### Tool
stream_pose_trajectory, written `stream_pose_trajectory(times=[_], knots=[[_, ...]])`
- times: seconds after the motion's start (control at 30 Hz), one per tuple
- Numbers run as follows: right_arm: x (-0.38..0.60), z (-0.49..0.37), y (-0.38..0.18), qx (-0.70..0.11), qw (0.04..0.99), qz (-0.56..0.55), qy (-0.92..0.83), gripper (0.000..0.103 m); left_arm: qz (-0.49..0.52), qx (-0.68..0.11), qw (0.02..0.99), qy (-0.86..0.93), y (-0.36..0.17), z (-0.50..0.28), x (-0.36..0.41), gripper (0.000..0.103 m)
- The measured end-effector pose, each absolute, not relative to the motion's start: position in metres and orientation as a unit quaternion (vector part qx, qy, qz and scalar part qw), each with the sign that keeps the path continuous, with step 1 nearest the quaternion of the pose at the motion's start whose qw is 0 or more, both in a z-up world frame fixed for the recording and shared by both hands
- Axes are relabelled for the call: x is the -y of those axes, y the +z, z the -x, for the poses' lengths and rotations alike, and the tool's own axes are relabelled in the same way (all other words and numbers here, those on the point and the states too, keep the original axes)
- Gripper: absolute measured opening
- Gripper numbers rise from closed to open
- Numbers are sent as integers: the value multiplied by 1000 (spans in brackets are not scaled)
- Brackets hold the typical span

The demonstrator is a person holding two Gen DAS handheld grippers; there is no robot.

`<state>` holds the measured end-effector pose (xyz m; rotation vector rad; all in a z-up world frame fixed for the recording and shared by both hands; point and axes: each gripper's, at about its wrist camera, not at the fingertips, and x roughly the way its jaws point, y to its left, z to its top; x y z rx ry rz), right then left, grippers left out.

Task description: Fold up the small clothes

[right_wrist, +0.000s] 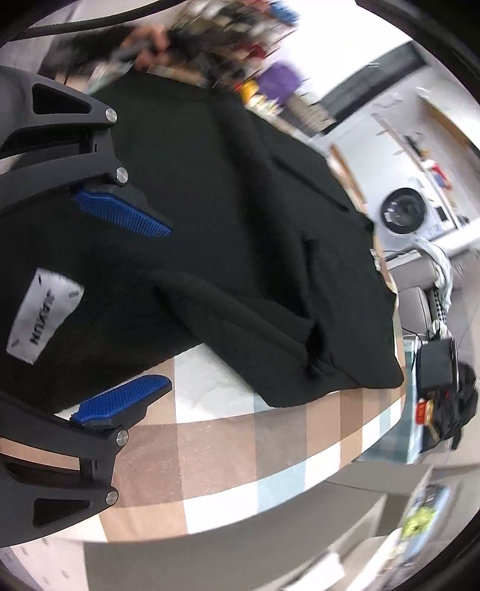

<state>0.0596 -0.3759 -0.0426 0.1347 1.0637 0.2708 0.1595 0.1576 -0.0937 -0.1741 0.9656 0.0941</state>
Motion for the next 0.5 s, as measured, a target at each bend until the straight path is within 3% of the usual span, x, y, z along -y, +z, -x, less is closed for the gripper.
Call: stream_pose_trajectory(times=[0.03, 0.07, 0.1, 0.23, 0.33, 0.47, 0.5], knots=[[374, -60, -46, -510, 849, -54, 128, 42, 85, -464, 881, 45, -94, -157, -156, 72], [374, -61, -46, -507, 851, -49, 128, 17, 84, -462, 882, 43, -94, -153, -154, 72], [379, -62, -43, -496, 856, -57, 132, 4, 82, -460, 883, 43, -94, -149, -152, 72], [434, -58, -23, -457, 878, -124, 66, 4, 78, -460, 883, 49, -90, -134, -153, 72], [458, -58, -32, -471, 865, -166, 51, 9, 87, -468, 879, 41, -93, -127, -156, 72], [452, -51, -42, -477, 860, -167, 77, 44, 74, -473, 877, 37, -96, -120, -153, 72], [451, -49, -42, -474, 860, -169, 86, 47, 73, -474, 877, 34, -95, -119, -152, 72]])
